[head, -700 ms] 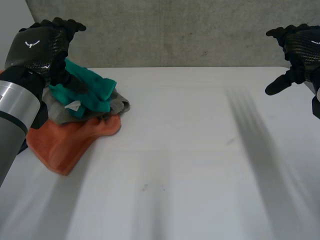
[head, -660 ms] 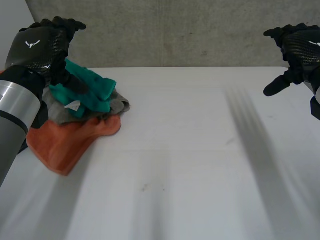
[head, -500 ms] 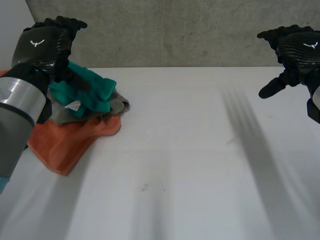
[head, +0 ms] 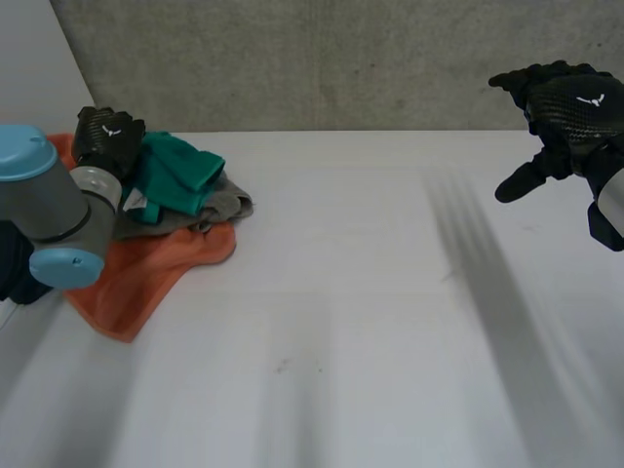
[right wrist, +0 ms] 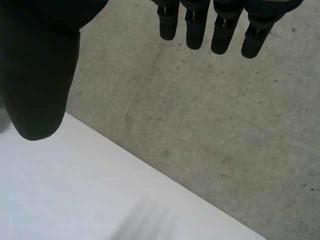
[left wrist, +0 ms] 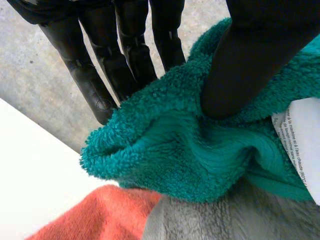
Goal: Fold the laundry.
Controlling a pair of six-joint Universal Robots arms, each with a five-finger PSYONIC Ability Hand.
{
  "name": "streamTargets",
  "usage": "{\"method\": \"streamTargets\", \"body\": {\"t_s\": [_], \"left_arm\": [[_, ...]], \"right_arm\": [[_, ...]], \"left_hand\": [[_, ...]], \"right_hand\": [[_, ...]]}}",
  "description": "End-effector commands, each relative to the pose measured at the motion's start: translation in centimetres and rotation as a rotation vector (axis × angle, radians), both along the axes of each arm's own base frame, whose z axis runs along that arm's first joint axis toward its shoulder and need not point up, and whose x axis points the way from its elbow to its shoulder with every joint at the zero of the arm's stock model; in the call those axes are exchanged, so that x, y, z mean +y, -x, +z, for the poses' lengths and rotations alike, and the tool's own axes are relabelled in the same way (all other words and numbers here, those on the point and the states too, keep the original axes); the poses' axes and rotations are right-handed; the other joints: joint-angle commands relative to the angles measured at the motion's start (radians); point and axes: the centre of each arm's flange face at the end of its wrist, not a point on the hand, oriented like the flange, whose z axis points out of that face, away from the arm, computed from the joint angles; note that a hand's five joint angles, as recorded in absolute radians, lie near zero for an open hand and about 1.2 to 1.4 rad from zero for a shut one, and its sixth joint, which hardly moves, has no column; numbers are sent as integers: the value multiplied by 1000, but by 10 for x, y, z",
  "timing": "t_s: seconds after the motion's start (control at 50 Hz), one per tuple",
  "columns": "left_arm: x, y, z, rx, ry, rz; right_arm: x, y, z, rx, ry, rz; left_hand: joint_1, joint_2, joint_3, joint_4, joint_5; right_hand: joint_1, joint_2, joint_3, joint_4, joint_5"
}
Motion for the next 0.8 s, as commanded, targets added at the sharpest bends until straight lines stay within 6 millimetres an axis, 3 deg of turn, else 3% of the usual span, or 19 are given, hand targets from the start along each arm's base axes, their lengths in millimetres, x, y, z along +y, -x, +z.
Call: {"method": "streamTargets", "body": {"t_s": [0.02,0.04,0.1,0.2,0.28,0.34,0.36,0.4,0.42,0.5,0.56,0.58,0.64,0.66,0.72,0.74,0.8], "left_arm": [[30,42,38,48,70,-103],[48,56,61,83,109,-147],[76,73,86,164,133,-219],[148,117,127,418,116,-444],[175,134,120,508,15,-527],[180,142,98,494,-64,-534],[181,149,77,469,-123,-533],[187,161,54,441,-188,-545],[192,168,32,410,-252,-546],[194,176,-14,318,-368,-524],[201,177,-29,271,-421,-525],[206,177,-32,260,-448,-533],[212,177,-34,246,-463,-548],[216,178,-23,256,-443,-561],[216,172,6,284,-379,-561],[212,166,25,312,-334,-557],[190,149,44,336,-266,-505]], "right_arm": [[0,0,1,1,4,1],[0,0,1,1,5,1],[-1,0,3,-1,11,-2],[-2,1,4,0,15,-7],[-2,2,4,0,15,-8],[-3,2,4,0,15,-8],[-3,2,4,2,16,-8],[-4,2,4,1,17,-10],[-3,3,4,3,15,-10],[-4,3,4,15,20,-12],[-4,3,2,20,17,-12],[-4,3,2,21,16,-12],[-5,3,-1,23,9,-12],[-5,3,-1,23,7,-12],[-5,2,-2,25,5,-10],[-5,2,-2,26,5,-10],[-4,2,-4,37,5,-9]], "left_hand": [[302,224,237,223,305],[302,224,237,223,305],[302,224,237,223,305],[302,224,237,223,305],[302,224,237,223,305],[302,224,237,223,305],[302,224,237,223,305],[302,224,237,223,305],[302,224,237,223,305],[302,224,237,223,305],[302,224,237,223,305],[192,114,127,113,195],[-497,-575,-562,-575,-494],[-773,-851,-837,-851,-769],[-913,-991,-978,-991,-910],[-920,-998,-985,-998,-917],[-920,-998,-985,-998,-917]], "right_hand": [[-56,-38,-37,-34,-50],[-56,-38,-37,-34,-50],[-56,-38,-37,-34,-50],[-56,-38,-37,-34,-50],[-56,-38,-37,-34,-50],[-56,-38,-37,-34,-50],[-56,-38,-37,-34,-50],[-56,-38,-37,-34,-50],[-56,-38,-37,-34,-50],[-56,-38,-37,-34,-50],[-56,-38,-37,-34,-50],[-56,-38,-37,-34,-50],[-56,-38,-37,-34,-50],[-56,-38,-37,-34,-50],[-56,-38,-37,-34,-50],[-56,-38,-37,-34,-50],[-56,-38,-37,-34,-50]]}}
